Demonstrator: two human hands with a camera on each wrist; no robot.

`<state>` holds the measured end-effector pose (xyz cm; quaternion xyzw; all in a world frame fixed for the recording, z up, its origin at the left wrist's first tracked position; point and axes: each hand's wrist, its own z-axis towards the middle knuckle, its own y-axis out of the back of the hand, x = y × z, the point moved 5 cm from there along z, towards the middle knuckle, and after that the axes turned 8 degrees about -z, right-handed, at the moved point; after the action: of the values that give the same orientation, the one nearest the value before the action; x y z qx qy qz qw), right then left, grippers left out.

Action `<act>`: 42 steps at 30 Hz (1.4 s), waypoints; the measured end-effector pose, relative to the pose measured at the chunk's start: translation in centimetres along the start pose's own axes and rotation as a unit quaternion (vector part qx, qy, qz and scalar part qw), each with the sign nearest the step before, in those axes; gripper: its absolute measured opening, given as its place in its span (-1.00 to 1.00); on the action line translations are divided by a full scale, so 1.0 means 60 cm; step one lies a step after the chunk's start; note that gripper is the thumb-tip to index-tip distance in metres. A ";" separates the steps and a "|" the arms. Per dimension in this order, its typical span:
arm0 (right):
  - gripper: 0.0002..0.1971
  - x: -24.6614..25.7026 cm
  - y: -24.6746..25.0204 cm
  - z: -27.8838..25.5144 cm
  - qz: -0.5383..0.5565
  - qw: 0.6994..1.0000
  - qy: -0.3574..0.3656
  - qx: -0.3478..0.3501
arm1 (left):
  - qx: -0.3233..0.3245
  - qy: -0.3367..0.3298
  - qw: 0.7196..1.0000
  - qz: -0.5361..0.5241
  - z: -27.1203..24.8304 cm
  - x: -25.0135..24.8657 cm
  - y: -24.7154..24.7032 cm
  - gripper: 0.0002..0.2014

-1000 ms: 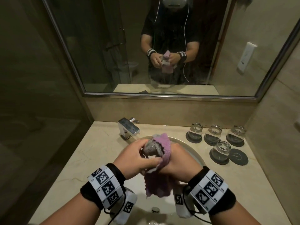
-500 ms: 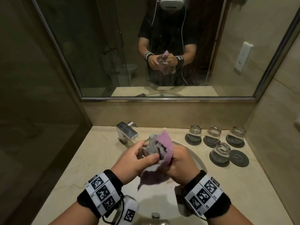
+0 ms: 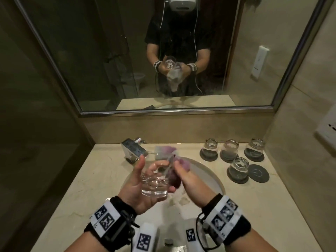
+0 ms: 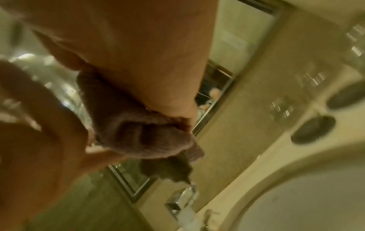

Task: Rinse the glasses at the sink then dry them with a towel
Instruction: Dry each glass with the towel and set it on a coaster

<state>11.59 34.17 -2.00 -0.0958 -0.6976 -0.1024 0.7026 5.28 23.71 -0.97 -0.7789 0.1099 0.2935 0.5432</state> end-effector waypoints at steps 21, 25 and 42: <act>-0.77 -0.048 0.025 -0.031 -0.098 0.990 0.015 -0.102 | -0.074 -0.034 0.985 0.153 -0.001 0.018 0.037 -0.06; -0.81 -0.060 0.053 -0.044 -0.121 0.979 -0.024 -0.163 | -0.125 -0.019 0.974 0.190 0.014 0.034 0.041 -0.09; -0.74 -0.084 0.147 -0.151 -0.155 0.969 -0.098 -0.166 | 0.067 0.154 0.978 0.127 0.110 0.173 -0.057 -0.29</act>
<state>22.70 40.22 -7.02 -0.1114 -0.7425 -0.3150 0.5806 13.07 32.59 -5.87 -0.7564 0.3095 0.2286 0.5290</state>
